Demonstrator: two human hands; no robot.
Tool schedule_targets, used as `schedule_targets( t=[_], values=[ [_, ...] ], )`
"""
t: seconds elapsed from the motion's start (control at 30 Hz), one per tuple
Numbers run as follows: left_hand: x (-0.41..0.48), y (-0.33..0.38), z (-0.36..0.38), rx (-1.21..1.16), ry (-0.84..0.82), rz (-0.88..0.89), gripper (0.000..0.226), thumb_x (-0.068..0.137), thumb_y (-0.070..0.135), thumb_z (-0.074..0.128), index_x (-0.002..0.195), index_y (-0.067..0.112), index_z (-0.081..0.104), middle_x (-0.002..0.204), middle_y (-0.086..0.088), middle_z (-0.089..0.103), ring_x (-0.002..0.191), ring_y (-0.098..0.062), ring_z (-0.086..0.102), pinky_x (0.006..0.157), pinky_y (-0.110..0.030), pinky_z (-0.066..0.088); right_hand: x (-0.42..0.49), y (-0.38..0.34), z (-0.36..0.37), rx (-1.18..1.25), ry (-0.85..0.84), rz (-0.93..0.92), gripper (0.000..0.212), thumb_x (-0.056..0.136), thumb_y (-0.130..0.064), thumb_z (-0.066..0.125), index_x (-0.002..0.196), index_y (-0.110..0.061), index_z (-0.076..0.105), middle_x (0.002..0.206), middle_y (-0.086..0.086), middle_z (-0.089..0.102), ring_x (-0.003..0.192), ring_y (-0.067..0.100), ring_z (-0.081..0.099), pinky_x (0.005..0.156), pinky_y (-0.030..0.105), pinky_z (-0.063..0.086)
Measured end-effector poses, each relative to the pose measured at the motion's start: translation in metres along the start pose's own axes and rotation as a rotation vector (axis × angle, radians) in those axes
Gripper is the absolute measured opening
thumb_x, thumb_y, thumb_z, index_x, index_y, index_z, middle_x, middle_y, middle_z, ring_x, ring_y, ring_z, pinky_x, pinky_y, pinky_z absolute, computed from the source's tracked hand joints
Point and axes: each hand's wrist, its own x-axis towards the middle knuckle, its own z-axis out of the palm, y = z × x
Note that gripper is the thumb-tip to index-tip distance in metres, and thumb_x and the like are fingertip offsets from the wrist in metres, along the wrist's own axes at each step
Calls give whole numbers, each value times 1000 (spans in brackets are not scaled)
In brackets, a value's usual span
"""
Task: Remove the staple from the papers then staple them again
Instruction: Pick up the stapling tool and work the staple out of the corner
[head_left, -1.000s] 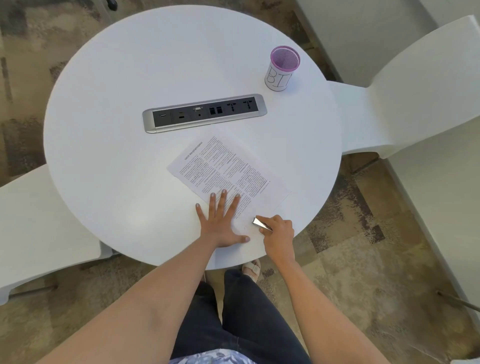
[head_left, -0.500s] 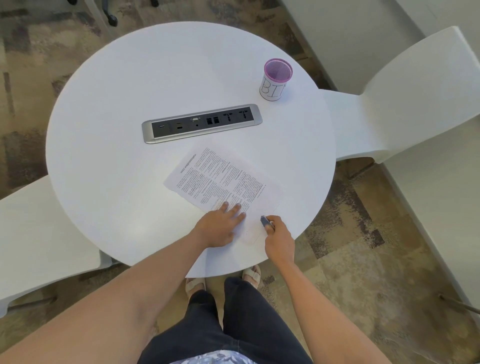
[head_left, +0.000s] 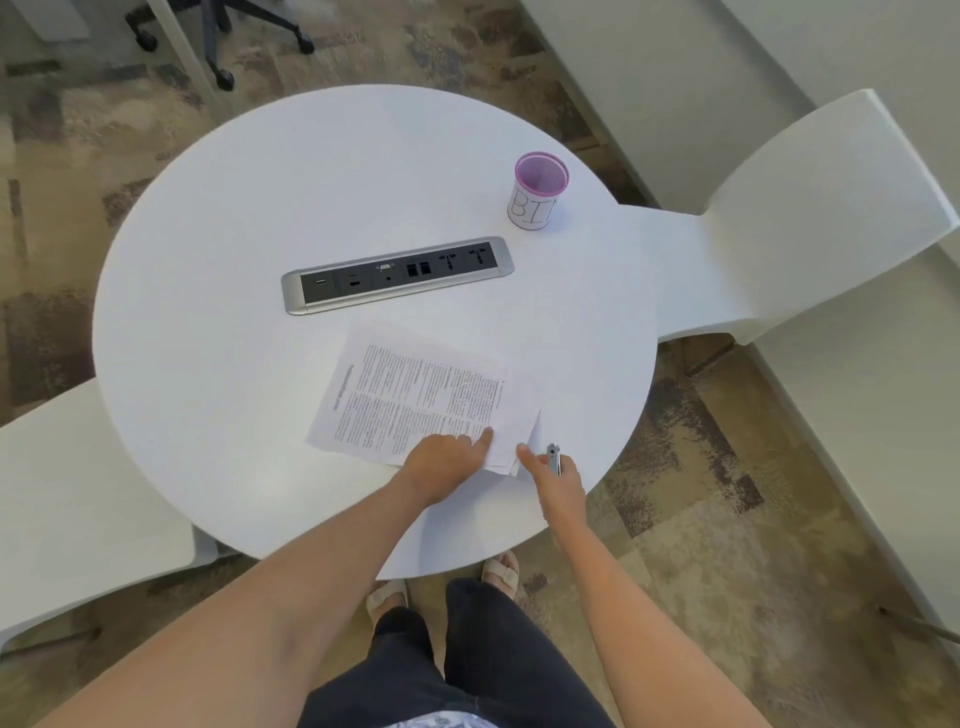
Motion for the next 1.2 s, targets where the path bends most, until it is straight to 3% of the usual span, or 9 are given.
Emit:
schedule_targets(
  t=[0.1,0.2,0.3,0.5,0.8,0.93,1.03,1.13,1.2],
  values=[
    [-2,0,-10,-40,13,-79,69,93,-6,48,152,1,14,104,-15,65,82,-30,70,64,-38,52,-5,-10,2,121,-36,32,46,68,-60,75,84,-19,62,73,-5,50,61,13,37,50,27,32],
    [-6,2,-21,-90,40,-198,71,91,-5,52,152,1,16,106,-14,66,82,-30,70,66,-37,55,-12,-25,9,220,-103,-15,38,63,-57,81,78,-24,68,51,-10,41,46,9,30,42,24,27],
    [-8,1,-36,-169,101,-319,69,92,-3,52,151,3,17,108,-14,66,83,-30,70,65,-36,54,-25,-46,17,272,-179,-172,32,65,-47,84,56,-34,57,48,-15,43,43,6,33,41,22,30],
    [-13,-6,-77,-244,302,-416,65,96,4,46,153,6,15,111,-12,64,77,-27,68,55,-32,43,-39,-92,25,381,-95,-395,26,79,-21,78,61,-32,62,55,-16,57,48,-2,50,49,12,41],
    [-46,-38,-143,-721,742,-396,68,83,60,57,139,22,52,137,4,60,120,-18,58,95,-30,45,-52,-166,-8,293,-158,-667,23,85,-13,71,66,-20,59,57,-11,49,52,4,40,52,18,37],
    [-57,-62,-178,-831,919,-422,61,83,56,65,133,23,57,139,4,56,129,-17,44,106,-29,34,-63,-196,-24,121,-224,-802,24,86,-8,69,69,-22,58,55,-19,52,53,-2,45,54,8,38],
    [-64,-75,-208,-773,958,-331,64,84,49,68,139,22,50,148,1,45,138,-22,30,115,-39,24,-70,-216,-32,-50,-268,-858,21,86,-10,69,69,-15,57,61,-8,49,56,4,41,54,10,36],
    [-69,-83,-232,-674,868,-284,46,82,55,67,121,30,63,132,8,60,135,-18,37,118,-51,6,-81,-233,-37,-155,-289,-937,20,85,-13,70,72,-6,57,61,-2,43,54,6,34,52,13,31],
    [-73,-86,-245,-653,760,-316,34,80,62,64,91,30,72,97,10,72,106,-13,58,116,-51,8,-90,-243,-38,-155,-295,-996,23,83,-20,73,75,-3,60,62,0,45,56,8,35,52,15,30]
  ],
)
